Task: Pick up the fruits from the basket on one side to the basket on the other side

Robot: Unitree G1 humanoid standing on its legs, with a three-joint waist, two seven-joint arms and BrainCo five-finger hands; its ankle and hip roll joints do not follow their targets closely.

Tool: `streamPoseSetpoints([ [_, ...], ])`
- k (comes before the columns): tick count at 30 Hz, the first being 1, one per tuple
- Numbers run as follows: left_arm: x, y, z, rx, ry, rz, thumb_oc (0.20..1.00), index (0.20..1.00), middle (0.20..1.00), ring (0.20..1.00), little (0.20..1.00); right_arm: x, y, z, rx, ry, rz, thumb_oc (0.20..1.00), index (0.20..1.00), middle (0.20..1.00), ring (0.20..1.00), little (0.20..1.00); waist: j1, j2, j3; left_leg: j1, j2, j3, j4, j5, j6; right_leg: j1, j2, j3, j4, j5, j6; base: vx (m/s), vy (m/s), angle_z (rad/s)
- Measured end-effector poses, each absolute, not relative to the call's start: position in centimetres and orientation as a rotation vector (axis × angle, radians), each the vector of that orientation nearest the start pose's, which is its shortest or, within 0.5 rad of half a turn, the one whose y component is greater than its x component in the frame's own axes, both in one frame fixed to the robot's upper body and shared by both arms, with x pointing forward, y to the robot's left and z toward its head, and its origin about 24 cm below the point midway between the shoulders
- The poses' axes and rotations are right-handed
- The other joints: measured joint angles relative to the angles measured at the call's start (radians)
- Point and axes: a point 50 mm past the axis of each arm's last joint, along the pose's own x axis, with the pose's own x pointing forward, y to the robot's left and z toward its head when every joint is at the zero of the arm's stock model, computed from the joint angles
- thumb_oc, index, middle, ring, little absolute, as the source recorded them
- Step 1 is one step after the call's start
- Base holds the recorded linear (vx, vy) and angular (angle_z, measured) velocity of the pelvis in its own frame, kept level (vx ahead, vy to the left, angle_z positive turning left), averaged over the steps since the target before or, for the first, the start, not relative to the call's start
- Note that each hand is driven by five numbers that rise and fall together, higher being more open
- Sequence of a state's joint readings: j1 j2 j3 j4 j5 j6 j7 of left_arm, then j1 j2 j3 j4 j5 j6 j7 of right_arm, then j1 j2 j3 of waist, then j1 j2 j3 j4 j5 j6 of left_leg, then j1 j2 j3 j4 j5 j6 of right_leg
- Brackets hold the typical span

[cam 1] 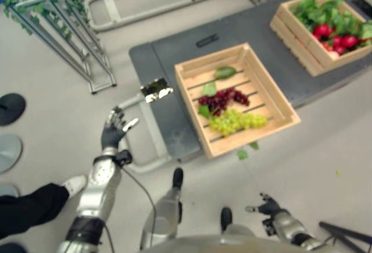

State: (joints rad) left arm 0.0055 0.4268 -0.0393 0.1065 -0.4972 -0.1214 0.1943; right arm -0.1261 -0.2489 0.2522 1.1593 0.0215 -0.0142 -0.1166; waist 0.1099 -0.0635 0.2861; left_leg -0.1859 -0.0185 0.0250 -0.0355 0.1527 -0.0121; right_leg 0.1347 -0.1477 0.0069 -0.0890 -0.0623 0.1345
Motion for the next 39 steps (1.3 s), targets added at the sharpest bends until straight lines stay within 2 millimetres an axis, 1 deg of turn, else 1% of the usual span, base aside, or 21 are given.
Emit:
streamPoseSetpoints([
  [3, 25.3, 24.0, 4.9, -0.046, -0.011, 0.201, 1.0, 1.0, 1.0, 1.0, 1.0, 15.9, -21.8, -14.1, -0.411, 1.006, -0.02, 1.0, 1.0, 1.0, 1.0, 1.0, -0.007, -0.043, -0.027, -0.002, 0.006, 0.003, -0.012, -0.011, -0.002, -0.018, 0.008, 0.002, 0.007, 0.0, 0.0, 0.12, 0.14, -0.09],
  [6, 25.8, 23.3, 5.2, -0.035, -0.015, 0.154, 1.0, 1.0, 1.0, 1.0, 1.0, 15.8, -22.1, -14.1, -0.409, 1.011, -0.024, 1.0, 1.0, 1.0, 1.0, 1.0, -0.019, -0.057, -0.04, 0.003, 0.019, -0.004, -0.025, -0.012, -0.003, -0.048, 0.027, 0.003, 0.074, -0.002, 0.003, 0.1, 0.182, 0.01],
  [8, 26.0, 23.0, 5.3, -0.022, -0.011, 0.135, 1.0, 1.0, 1.0, 1.0, 1.0, 15.7, -22.4, -14.1, -0.411, 1.013, -0.032, 1.0, 1.0, 1.0, 1.0, 1.0, -0.029, -0.042, -0.044, 0.006, 0.037, -0.012, -0.031, -0.011, -0.001, -0.101, 0.043, 0.012, 0.17, -0.006, 0.008, -0.06, 0.183, -0.07],
  [10, 26.2, 22.9, 5.4, -0.01, -0.007, 0.121, 1.0, 1.0, 1.0, 1.0, 1.0, 15.8, -22.5, -14.0, -0.412, 1.01, -0.035, 1.0, 1.0, 1.0, 1.0, 1.0, -0.053, -0.011, -0.039, 0.024, 0.061, -0.031, -0.044, 0.002, 0.016, -0.217, 0.06, 0.014, 0.41, -0.023, 0.055, 0.01, 0.233, 0.01],
  [11, 26.4, 22.5, 5.5, -0.013, -0.013, 0.113, 1.0, 1.0, 1.0, 1.0, 1.0, 15.9, -22.6, -14.0, -0.413, 1.007, -0.04, 1.0, 1.0, 1.0, 1.0, 1.0, -0.072, 0.003, -0.031, 0.032, 0.059, -0.037, -0.05, -0.003, 0.033, -0.293, 0.072, 0.046, 0.525, -0.063, 0.078, 0.18, 0.173, 0.19],
  [12, 26.6, 22.2, 5.5, -0.012, -0.011, 0.097, 1.0, 1.0, 1.0, 1.0, 1.0, 15.9, -22.6, -14.0, -0.407, 1.007, -0.044, 1.0, 1.0, 1.0, 1.0, 1.0, -0.073, 0.009, -0.029, 0.035, 0.054, -0.044, -0.05, -0.002, 0.036, -0.31, 0.075, 0.06, 0.527, -0.083, 0.075, 0.2, 0.109, 0.19],
  [13, 26.8, 21.7, 5.6, -0.012, -0.015, 0.081, 1.0, 1.0, 1.0, 1.0, 1.0, 15.5, -22.6, -14.2, -0.403, 1.019, -0.048, 1.0, 1.0, 1.0, 1.0, 1.0, -0.088, 0.022, -0.023, 0.041, 0.043, -0.047, -0.051, -0.01, 0.039, -0.349, 0.073, 0.061, 0.493, -0.091, 0.066, 0.29, 0.044, 0.21],
  [15, 26.9, 21.7, 5.8, 0.023, -0.023, 0.08, 1.0, 1.0, 1.0, 1.0, 1.0, 15.7, -22.7, -14.0, -0.403, 1.014, -0.055, 1.0, 1.0, 1.0, 1.0, 1.0, -0.1, 0.046, -0.01, 0.053, 0.042, -0.049, -0.051, -0.013, 0.041, -0.373, 0.068, 0.03, 0.331, -0.073, 0.051, 0.23, -0.018, 0.06],
  [16, 27.2, 21.8, 6.1, 0.031, -0.034, 0.079, 1.0, 1.0, 1.0, 1.0, 1.0, 15.7, -23.1, -14.0, -0.411, 1.017, -0.062, 1.0, 1.0, 1.0, 1.0, 1.0, -0.101, 0.063, -0.004, 0.053, 0.04, -0.05, -0.051, -0.014, 0.038, -0.379, 0.064, 0.031, 0.167, -0.028, 0.048, 0.13, -0.019, 0.03],
  [17, 27.4, 21.8, 6.4, 0.036, -0.043, 0.079, 1.0, 1.0, 1.0, 1.0, 1.0, 15.7, -23.2, -14.0, -0.414, 1.02, -0.065, 1.0, 1.0, 1.0, 1.0, 1.0, -0.101, 0.07, 0.001, 0.055, 0.033, -0.052, -0.052, -0.013, 0.038, -0.386, 0.056, 0.033, 0.112, -0.005, 0.055, 0.14, -0.019, 0.35],
  [18, 27.5, 22.3, 6.9, 0.108, -0.056, 0.077, 1.0, 1.0, 1.0, 1.0, 1.0, 14.8, -23.5, -14.3, -0.402, 1.046, -0.084, 1.0, 1.0, 1.0, 1.0, 1.0, -0.125, 0.063, 0.0, 0.065, 0.009, -0.057, -0.052, -0.017, 0.032, -0.4, 0.011, 0.06, 0.065, 0.057, 0.044, 0.08, -0.014, 0.63],
  [19, 27.6, 22.3, 6.8, 0.133, -0.05, 0.076, 1.0, 1.0, 1.0, 1.0, 1.0, 14.2, -23.7, -14.5, -0.394, 1.064, -0.095, 1.0, 1.0, 1.0, 1.0, 1.0, -0.129, 0.057, -0.002, 0.08, -0.002, -0.06, -0.057, -0.021, 0.026, -0.389, 0.007, 0.068, 0.074, 0.073, 0.048, 0.06, -0.04, 0.82],
  [20, 27.6, 22.5, 6.9, 0.181, -0.048, 0.071, 1.0, 1.0, 1.0, 1.0, 1.0, 12.8, -23.7, -15.0, -0.39, 1.109, -0.098, 1.0, 1.0, 1.0, 1.0, 1.0, -0.122, 0.032, -0.021, 0.104, -0.017, -0.068, -0.057, -0.033, 0.008, -0.369, 0.004, 0.097, 0.092, 0.11, 0.02, 0.05, -0.059, 0.64],
  [21, 27.5, 22.4, 6.8, 0.207, -0.043, 0.06, 1.0, 1.0, 1.0, 1.0, 1.0, 12.1, -24.1, -15.2, -0.389, 1.137, -0.108, 1.0, 1.0, 1.0, 1.0, 1.0, -0.122, 0.03, -0.026, 0.11, -0.013, -0.069, -0.057, -0.037, -0.001, -0.366, 0.006, 0.09, 0.094, 0.138, 0.015, 0.04, -0.062, 0.54],
  [23, 27.6, 22.3, 6.9, 0.26, -0.037, 0.037, 1.0, 1.0, 1.0, 1.0, 1.0, 11.7, -25.2, -15.0, -0.415, 1.168, -0.131, 1.0, 1.0, 1.0, 1.0, 1.0, -0.12, 0.051, -0.044, 0.101, 0.021, -0.08, -0.053, -0.05, -0.023, -0.353, 0.039, 0.083, 0.065, 0.159, 0.008, 0.03, -0.054, 0.24],
  [25, 28.0, 22.6, 7.5, 0.324, -0.045, 0.024, 1.0, 1.0, 1.0, 1.0, 1.0, 11.9, -26.1, -14.7, -0.432, 1.166, -0.146, 1.0, 1.0, 1.0, 1.0, 1.0, -0.12, 0.051, -0.047, 0.101, 0.045, -0.086, -0.055, -0.058, -0.037, -0.322, 0.06, 0.07, -0.001, 0.197, -0.009, 0.02, -0.036, -0.08],
  [28, 29.0, 21.9, 8.9, 0.402, -0.091, -0.018, 1.0, 1.0, 1.0, 1.0, 1.0, 11.9, -27.4, -14.3, -0.458, 1.168, -0.169, 1.0, 1.0, 1.0, 1.0, 1.0, -0.127, 0.052, -0.047, 0.106, 0.049, -0.084, -0.057, -0.071, -0.058, -0.32, 0.065, 0.064, -0.008, 0.23, -0.044, 0.01, -0.046, -0.08],
  [32, 31.3, 20.7, 12.9, 0.517, -0.212, -0.089, 1.0, 1.0, 1.0, 1.0, 1.0, 11.9, -27.5, -14.3, -0.455, 1.183, -0.158, 1.0, 1.0, 1.0, 1.0, 1.0, -0.149, 0.064, -0.049, 0.106, 0.048, -0.08, -0.052, -0.075, -0.063, -0.32, 0.062, 0.063, -0.009, 0.244, -0.056, 0.02, -0.029, 0.02],
  [34, 32.3, 19.8, 15.1, 0.57, -0.285, -0.115, 1.0, 1.0, 1.0, 1.0, 1.0, 12.5, -27.6, -14.1, -0.456, 1.167, -0.155, 1.0, 1.0, 1.0, 1.0, 1.0, -0.151, 0.089, -0.052, 0.113, 0.041, -0.072, -0.052, -0.081, -0.06, -0.318, 0.06, 0.065, -0.003, 0.249, -0.06, 0.01, -0.03, -0.11],
  [36, 32.9, 19.3, 16.3, 0.603, -0.321, -0.127, 1.0, 1.0, 1.0, 1.0, 1.0, 12.9, -27.8, -13.9, -0.463, 1.155, -0.157, 1.0, 1.0, 1.0, 1.0, 1.0, -0.153, 0.118, -0.053, 0.118, 0.038, -0.065, -0.052, -0.086, -0.053, -0.317, 0.056, 0.065, -0.003, 0.248, -0.059, 0.0, -0.028, -0.12],
  [39, 33.8, 18.4, 16.8, 0.652, -0.331, -0.151, 1.0, 1.0, 1.0, 1.0, 1.0, 13.3, -28.0, -13.7, -0.468, 1.145, -0.16, 1.0, 1.0, 1.0, 1.0, 1.0, -0.158, 0.148, -0.058, 0.122, 0.035, -0.052, -0.052, -0.092, -0.05, -0.318, 0.055, 0.066, -0.003, 0.247, -0.057, 0.0, -0.033, -0.1],
])
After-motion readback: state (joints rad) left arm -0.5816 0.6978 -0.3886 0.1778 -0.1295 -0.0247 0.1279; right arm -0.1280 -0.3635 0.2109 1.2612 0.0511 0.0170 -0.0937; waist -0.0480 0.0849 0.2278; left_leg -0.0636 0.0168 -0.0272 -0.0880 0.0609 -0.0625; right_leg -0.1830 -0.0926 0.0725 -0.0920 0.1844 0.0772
